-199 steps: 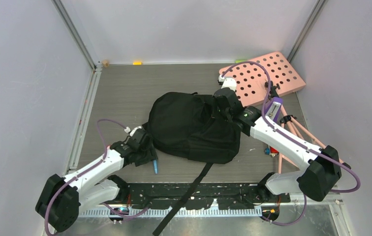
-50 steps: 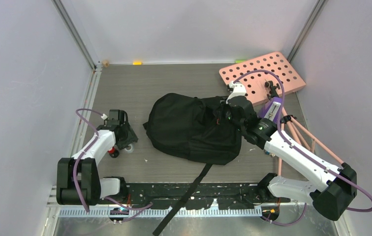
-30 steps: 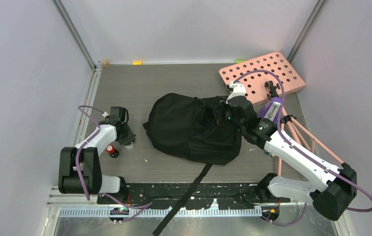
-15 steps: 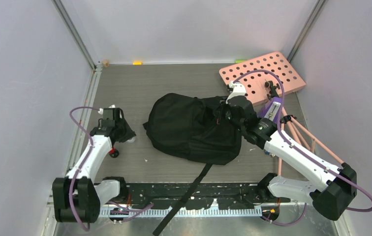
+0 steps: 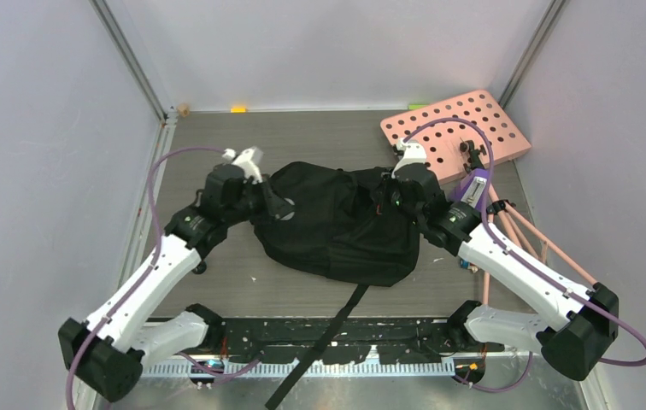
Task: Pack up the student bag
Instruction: Place the stationery in the student bag.
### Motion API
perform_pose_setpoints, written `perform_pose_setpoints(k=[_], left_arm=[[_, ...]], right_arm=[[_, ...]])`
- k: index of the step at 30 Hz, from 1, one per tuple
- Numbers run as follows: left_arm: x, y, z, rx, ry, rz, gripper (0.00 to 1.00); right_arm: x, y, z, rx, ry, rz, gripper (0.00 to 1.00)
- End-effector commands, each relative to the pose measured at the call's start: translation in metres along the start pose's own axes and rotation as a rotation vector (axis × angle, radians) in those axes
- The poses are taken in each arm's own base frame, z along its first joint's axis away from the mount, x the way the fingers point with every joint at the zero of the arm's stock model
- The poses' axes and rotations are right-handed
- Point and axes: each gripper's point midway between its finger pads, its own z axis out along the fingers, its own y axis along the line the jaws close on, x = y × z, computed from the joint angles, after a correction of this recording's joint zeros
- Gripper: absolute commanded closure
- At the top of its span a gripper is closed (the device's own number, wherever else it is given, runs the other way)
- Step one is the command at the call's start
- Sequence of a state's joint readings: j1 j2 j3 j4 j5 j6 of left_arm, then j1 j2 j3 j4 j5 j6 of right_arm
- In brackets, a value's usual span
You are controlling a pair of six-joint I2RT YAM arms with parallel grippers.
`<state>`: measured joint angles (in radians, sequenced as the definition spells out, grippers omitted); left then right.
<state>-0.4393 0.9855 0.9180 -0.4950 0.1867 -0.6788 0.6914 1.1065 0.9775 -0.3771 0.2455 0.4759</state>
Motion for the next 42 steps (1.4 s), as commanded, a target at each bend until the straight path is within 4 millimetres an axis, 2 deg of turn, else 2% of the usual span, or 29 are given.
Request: perform_pose_setpoints(k=[1,5,7,13,20,26,29,35,42], left_arm=[[-0.014,-0.076,0.018,0.161,-0.029,0.071,0.84],[-0.005,-0.118,0.049,0.286,0.017,0.088,0.85],[0.002,-0.128,0.064,0.311,0.04,0.087,0.85],[0.028,-0.142,0.099,0.342,0.11,0.083,0.85],[0.045,-0.153,0.13,0.365,0.146,0.08,0.85],[0.065,-0.178,0.145,0.415,0.175,0.09,0.86],[0.076,-0.181,0.151,0.42,0.184,0.085,0.87],[0.084,-0.174,0.154,0.405,0.193,0.087,0.7],[0.079,-0.159,0.149,0.349,0.162,0.167,0.4]], right_arm=[[-0.038,0.013,-0.013,-0.028,-0.093,0.021,1.0],[-0.042,0.015,-0.017,-0.035,-0.103,0.028,1.0],[-0.045,0.015,-0.019,-0.035,-0.109,0.029,1.0],[-0.05,0.015,-0.022,-0.029,-0.12,0.031,0.99],[-0.051,0.016,-0.02,-0.028,-0.117,0.03,1.0],[-0.054,0.014,-0.021,-0.015,-0.125,0.025,1.0],[-0.055,0.011,-0.022,0.0,-0.128,0.02,1.0],[-0.057,0.009,-0.023,0.013,-0.138,0.014,1.0],[-0.059,0.007,-0.024,0.024,-0.142,0.012,1.0]])
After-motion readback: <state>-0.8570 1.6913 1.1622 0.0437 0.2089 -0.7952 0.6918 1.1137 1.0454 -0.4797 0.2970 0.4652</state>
